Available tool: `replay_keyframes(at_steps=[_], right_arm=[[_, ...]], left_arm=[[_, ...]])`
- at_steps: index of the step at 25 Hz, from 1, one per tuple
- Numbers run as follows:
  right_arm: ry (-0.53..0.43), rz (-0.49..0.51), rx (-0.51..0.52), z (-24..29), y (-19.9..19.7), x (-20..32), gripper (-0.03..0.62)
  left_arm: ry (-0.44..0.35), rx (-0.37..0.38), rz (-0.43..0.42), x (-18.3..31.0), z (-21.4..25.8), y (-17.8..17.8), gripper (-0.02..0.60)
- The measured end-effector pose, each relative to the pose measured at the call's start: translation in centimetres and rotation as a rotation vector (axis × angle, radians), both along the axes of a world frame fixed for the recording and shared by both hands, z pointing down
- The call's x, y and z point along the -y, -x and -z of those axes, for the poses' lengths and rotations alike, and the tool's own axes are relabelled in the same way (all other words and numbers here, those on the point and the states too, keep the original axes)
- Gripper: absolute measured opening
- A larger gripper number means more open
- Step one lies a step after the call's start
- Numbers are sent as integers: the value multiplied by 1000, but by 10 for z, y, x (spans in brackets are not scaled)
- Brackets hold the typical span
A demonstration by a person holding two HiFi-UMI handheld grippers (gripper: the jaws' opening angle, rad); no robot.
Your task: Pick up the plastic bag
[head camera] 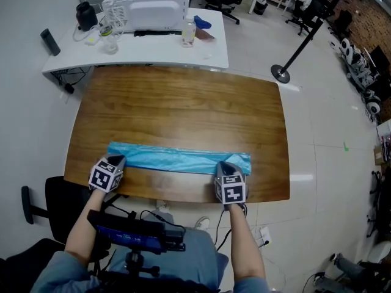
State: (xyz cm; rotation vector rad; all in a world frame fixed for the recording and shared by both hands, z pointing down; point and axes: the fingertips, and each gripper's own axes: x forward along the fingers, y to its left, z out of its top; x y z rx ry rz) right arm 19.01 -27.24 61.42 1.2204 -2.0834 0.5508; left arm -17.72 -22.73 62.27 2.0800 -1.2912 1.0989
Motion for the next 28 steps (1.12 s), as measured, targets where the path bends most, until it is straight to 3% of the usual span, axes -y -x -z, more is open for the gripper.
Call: replay_keyframes(at_steps=[5,8,12,21,28], right_arm=[[20,14,13,-2,1,-2,3],[14,30,3,0,2,1,3],[-63,37,25,15,5,4,32],[-209,172,165,82,30,-3,31],[-356,319,306,157,39,-29,29]], left_arm=[[-30,10,33,-1,3,1,8],[-91,6,54,4,15,-4,8],[-192,-48,91,8,40,-20,8],[-456,-222,88,11,126,-109,9],[-584,-293,103,-14,189,-169,8]])
